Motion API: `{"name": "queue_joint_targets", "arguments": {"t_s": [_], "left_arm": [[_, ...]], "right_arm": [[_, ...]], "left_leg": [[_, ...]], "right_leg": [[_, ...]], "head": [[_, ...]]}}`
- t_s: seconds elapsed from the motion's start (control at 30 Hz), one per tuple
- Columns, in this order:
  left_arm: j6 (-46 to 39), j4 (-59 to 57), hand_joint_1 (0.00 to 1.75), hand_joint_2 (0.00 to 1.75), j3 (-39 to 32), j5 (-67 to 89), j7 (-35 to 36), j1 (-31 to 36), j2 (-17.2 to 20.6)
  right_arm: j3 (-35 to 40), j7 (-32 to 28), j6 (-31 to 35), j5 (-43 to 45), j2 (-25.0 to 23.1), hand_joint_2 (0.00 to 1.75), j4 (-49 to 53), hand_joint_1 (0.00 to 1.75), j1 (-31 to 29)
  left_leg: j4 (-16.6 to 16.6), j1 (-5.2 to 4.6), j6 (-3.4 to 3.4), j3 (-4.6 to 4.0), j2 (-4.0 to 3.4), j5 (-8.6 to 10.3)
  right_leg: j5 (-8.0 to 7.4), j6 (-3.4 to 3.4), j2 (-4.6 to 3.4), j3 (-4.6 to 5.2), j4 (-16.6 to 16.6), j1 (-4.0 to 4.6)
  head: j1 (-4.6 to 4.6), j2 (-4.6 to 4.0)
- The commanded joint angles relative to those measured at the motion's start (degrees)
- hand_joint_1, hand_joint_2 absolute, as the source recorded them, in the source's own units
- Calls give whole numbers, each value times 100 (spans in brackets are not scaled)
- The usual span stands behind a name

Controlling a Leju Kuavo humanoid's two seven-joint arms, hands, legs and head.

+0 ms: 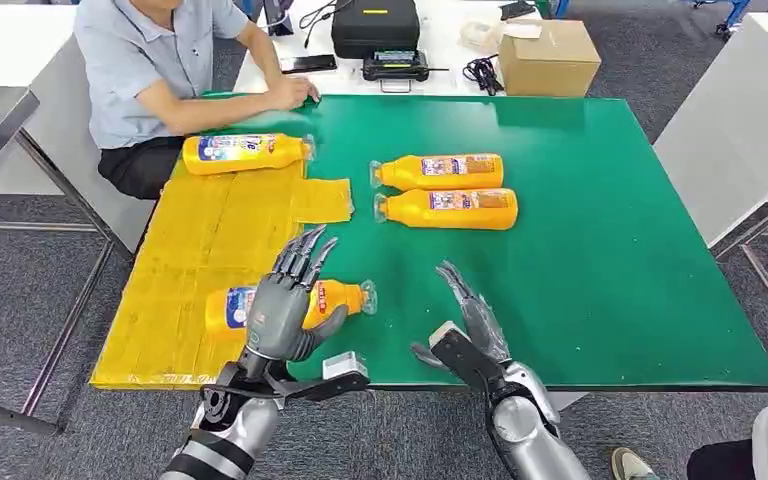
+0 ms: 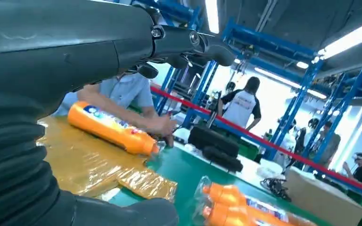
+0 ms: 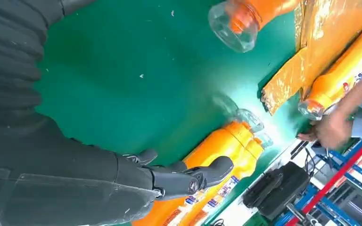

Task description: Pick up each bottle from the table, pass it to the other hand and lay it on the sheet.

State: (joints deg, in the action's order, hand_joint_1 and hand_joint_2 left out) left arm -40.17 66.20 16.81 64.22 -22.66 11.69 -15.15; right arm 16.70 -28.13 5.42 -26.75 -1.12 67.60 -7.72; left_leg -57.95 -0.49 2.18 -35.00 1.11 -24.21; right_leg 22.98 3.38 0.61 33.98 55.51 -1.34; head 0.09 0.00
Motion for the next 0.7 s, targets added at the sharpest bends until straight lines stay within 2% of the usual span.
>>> {"name": "queue_joint_targets", "arguments": {"t_s": [0.03, 0.07, 0.13, 0.27, 0.3, 0.5, 0.7], "left_arm": [[17, 636, 0, 175, 1005, -1170, 20, -195, 112], [156, 810, 0, 175, 1406, -2152, -169, -215, 219], [582, 1114, 0, 175, 1781, -3314, -388, -343, 254], [1294, 1418, 0, 175, 2294, -5287, -606, -433, 579], [1300, 1425, 0, 175, 2315, -5317, -616, -440, 609], [1646, 1779, 0, 175, 2201, -6260, -793, -619, 676], [1647, 1828, 0, 175, 2200, -6277, -799, -624, 693]], "right_arm": [[-22, 0, 98, 35, 141, 175, 112, 0, 89], [-140, -183, 225, 138, 95, 175, 274, 0, 195], [-307, -426, 464, 235, 55, 175, 665, 0, 392], [-874, -419, 894, 516, 47, 175, 1649, 0, 803], [-925, -417, 901, 517, 74, 175, 1695, 0, 827], [-1555, -289, 1164, 242, 396, 175, 1451, 0, 876], [-1621, -295, 1145, 205, 415, 175, 1390, 0, 859]], "left_leg": [[-8, 13, -18, 21, -8, -19], [-1, 4, -9, 8, 1, -7], [-4, 7, -12, 12, 5, -13], [-8, 8, -17, 14, 2, -19], [-21, 18, -28, 36, -14, -41], [3, 2, -7, -3, 2, -9], [-1, 9, -16, 13, -11, -20]], "right_leg": [[15, -21, -2, -22, 3, 15], [8, -11, 4, -9, -1, 5], [15, -15, 8, -13, 3, 8], [20, -20, 7, -15, 8, 10], [36, -34, -6, -36, 15, 21], [5, -9, 2, 1, -5, 3], [11, -19, -8, -13, -5, 11]], "head": [[0, 0], [0, 0], [-2, 0], [0, 0], [0, 0], [-2, 0], [-2, 0]]}}
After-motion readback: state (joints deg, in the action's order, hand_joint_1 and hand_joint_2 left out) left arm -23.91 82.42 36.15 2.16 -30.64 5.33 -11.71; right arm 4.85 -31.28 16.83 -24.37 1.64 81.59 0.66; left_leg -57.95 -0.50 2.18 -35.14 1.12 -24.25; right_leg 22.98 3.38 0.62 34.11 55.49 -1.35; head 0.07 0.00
